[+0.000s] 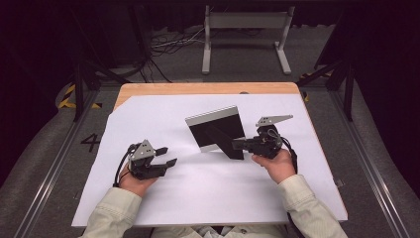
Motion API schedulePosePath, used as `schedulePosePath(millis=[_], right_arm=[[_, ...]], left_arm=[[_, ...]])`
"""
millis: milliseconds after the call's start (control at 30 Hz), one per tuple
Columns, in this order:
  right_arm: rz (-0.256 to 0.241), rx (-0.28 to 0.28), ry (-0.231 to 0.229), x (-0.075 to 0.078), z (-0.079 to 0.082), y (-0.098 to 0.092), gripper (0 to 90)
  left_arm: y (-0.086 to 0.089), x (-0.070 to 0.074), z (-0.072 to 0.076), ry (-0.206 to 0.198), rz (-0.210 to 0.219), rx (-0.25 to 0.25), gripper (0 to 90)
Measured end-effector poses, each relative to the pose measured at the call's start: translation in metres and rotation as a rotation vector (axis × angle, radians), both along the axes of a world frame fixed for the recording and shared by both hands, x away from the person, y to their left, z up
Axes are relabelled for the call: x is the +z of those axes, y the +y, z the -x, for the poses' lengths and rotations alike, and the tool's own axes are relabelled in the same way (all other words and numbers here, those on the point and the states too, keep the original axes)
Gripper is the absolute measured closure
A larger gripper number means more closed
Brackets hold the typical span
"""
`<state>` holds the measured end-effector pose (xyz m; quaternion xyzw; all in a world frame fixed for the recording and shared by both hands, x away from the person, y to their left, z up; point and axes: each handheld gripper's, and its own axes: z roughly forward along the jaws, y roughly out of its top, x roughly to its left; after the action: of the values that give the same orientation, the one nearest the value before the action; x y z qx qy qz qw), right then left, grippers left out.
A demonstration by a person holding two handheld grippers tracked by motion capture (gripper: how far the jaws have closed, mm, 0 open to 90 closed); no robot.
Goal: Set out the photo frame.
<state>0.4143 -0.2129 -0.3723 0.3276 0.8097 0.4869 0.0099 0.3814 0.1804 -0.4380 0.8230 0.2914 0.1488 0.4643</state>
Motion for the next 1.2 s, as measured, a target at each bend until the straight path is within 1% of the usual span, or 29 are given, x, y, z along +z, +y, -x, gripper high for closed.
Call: schedulePosePath(millis=[33, 67, 100, 133, 200, 300, 500, 567, 633, 767, 867, 933, 1033, 1200], right_arm=[[0.009, 0.008, -0.012, -0.001, 0.0, -0.001, 87.0], [0.009, 0.008, -0.012, -0.001, 0.0, -0.001, 87.0], [0.031, 0.015, -0.028, -0.002, 0.0, -0.002, 86.2], [0.031, 0.015, -0.028, -0.002, 0.0, -0.002, 86.2], [0.049, 0.018, -0.03, -0.003, 0.0, -0.004, 85.4], [0.085, 0.024, -0.041, -0.008, -0.001, -0.01, 84.2], [0.149, 0.044, -0.087, -0.013, 0.0, -0.014, 82.4], [0.183, 0.057, -0.113, -0.013, 0.001, -0.014, 81.9], [0.234, 0.079, -0.14, -0.014, 0.003, -0.013, 81.4], [0.288, 0.1, -0.155, -0.018, 0.005, -0.013, 81.5], [0.303, 0.114, -0.164, -0.02, 0.005, -0.013, 81.5], [0.306, 0.112, -0.149, -0.022, 0.005, -0.014, 81.3], [0.307, 0.114, -0.151, -0.023, 0.004, -0.015, 81.2], [0.321, 0.113, -0.134, -0.027, 0.005, -0.015, 81.0]], left_arm=[[0.0, 0.0, 0.0, -0.001, 0.0, 0.0, 43.3], [0.0, 0.0, 0.0, -0.001, 0.0, 0.0, 43.3], [0.0, 0.0, 0.0, -0.001, 0.0, 0.0, 43.3], [0.0, 0.0, 0.0, -0.001, 0.0, 0.0, 43.3], [0.0, 0.0, 0.0, -0.002, -0.002, -0.002, 43.3], [-0.001, 0.0, 0.0, 0.002, -0.001, -0.002, 43.3], [-0.001, 0.0, 0.0, 0.001, -0.001, -0.003, 43.3], [-0.001, 0.0, 0.0, 0.001, -0.001, -0.002, 43.3], [-0.001, 0.0, 0.0, 0.001, -0.002, -0.003, 43.3], [-0.001, 0.0, 0.0, 0.001, -0.004, -0.005, 43.3], [-0.001, 0.0, 0.0, 0.001, -0.005, -0.005, 43.3], [-0.002, 0.0, 0.0, 0.0, -0.004, -0.004, 43.2], [-0.002, 0.0, 0.0, 0.0, -0.004, -0.005, 43.3], [-0.002, 0.0, 0.0, 0.001, -0.004, -0.005, 43.2]])
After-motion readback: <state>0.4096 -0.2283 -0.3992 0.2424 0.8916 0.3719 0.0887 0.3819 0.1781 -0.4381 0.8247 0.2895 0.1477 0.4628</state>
